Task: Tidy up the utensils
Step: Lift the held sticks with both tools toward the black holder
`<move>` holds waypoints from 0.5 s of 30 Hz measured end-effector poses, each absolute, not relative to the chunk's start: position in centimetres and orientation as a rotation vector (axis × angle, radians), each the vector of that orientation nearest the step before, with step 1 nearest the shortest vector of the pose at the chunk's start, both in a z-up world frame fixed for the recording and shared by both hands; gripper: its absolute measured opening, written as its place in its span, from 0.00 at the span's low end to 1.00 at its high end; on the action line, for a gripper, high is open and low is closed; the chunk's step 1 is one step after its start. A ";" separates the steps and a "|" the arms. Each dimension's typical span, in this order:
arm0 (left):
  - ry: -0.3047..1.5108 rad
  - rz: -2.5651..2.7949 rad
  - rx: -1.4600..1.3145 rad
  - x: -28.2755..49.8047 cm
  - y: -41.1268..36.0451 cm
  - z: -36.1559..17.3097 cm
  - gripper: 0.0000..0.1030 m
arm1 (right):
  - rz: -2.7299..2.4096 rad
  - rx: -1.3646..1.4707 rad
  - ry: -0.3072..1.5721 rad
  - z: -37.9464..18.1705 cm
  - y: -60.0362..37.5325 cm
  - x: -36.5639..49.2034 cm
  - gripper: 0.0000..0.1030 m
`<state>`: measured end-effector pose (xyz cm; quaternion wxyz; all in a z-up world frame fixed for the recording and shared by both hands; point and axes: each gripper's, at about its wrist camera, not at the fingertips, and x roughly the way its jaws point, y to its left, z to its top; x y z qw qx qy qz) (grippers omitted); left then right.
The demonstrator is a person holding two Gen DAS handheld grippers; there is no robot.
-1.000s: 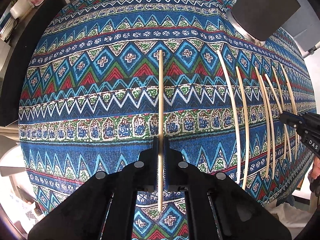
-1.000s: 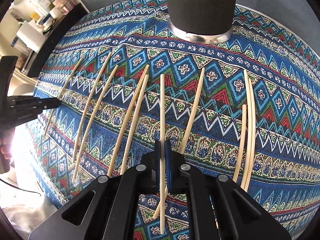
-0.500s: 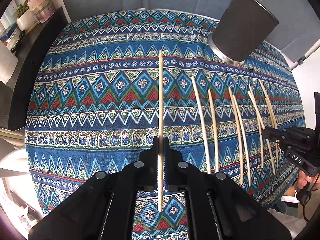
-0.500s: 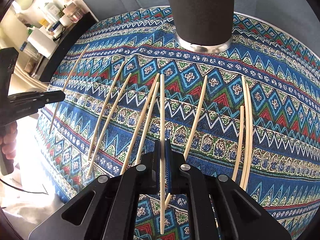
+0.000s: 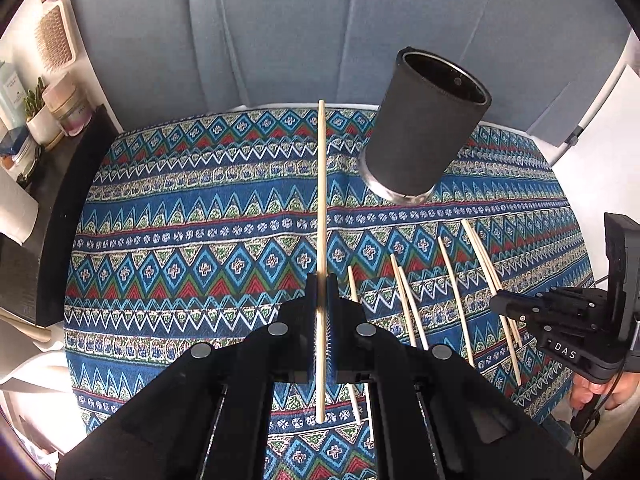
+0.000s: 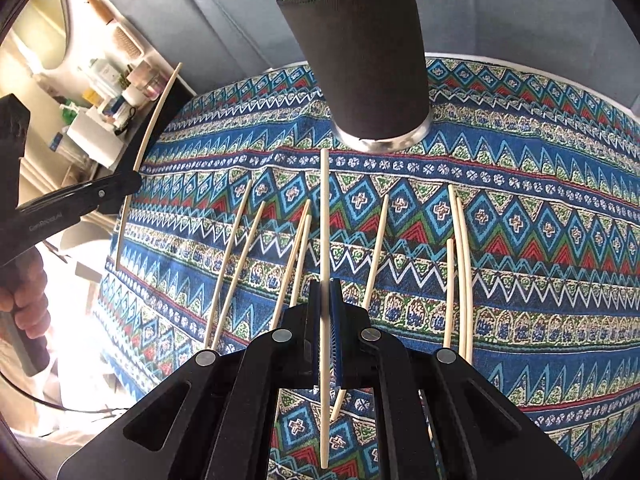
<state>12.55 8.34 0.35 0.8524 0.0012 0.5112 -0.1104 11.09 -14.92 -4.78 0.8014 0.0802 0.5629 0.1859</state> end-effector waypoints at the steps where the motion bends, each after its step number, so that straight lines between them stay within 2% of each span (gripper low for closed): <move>1: 1.055 -0.232 0.005 12.8 8.0 0.9 0.04 | 0.395 0.173 1.195 -4.3 -15.1 11.2 0.05; 15: 0.888 -0.276 0.058 16.2 1.4 5.2 0.04 | 0.387 0.195 1.048 2.1 -17.7 14.8 0.05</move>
